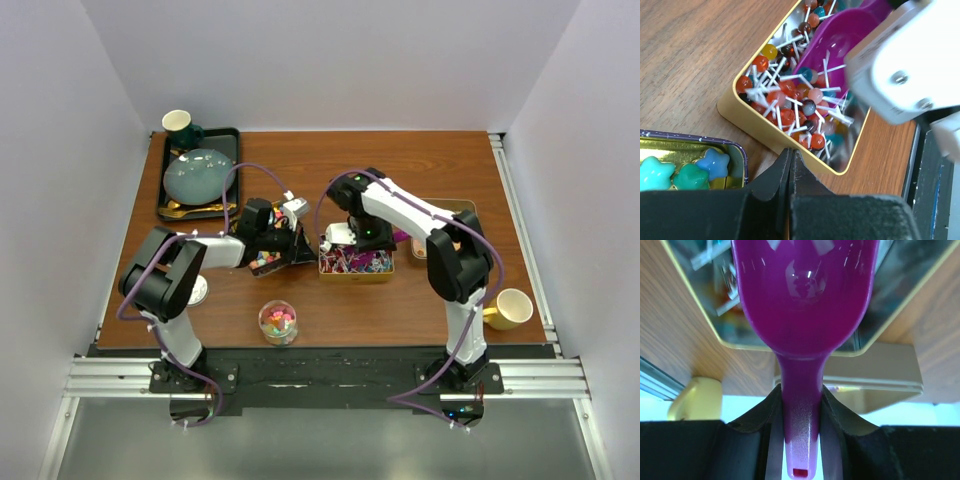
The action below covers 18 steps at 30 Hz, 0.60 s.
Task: Pack the candies
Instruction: Scoop the fake candies from the storage box.
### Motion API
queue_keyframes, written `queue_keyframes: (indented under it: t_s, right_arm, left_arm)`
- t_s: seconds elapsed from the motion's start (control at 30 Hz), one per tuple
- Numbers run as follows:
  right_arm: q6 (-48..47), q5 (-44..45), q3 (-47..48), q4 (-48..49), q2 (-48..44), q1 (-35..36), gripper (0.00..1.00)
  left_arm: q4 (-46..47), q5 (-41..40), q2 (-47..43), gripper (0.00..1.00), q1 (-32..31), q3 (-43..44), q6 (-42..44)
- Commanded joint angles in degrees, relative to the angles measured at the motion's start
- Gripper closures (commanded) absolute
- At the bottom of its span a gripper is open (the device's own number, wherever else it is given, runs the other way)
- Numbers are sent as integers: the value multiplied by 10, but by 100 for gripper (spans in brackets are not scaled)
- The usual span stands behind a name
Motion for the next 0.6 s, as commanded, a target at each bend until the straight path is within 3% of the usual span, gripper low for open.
queue_keyframes:
  t_s: [0.0,0.27,0.53,0.57]
  right_arm:
    - [21,-37,31,-111,14,19,100]
    - [41,-107,38,-59,41,26,100]
    - [36,-153,-72,55,-9,1,100]
    - [35,-175,-78,62,-14,-6,100]
  left_arm:
    - [-19,5,32,100,-8,-24,-10]
    - [-26,4,28,100,-8,-16,-14]
    - [-87,1,17,100,4,11,2]
    - [-102,1,14,96,6,26,12]
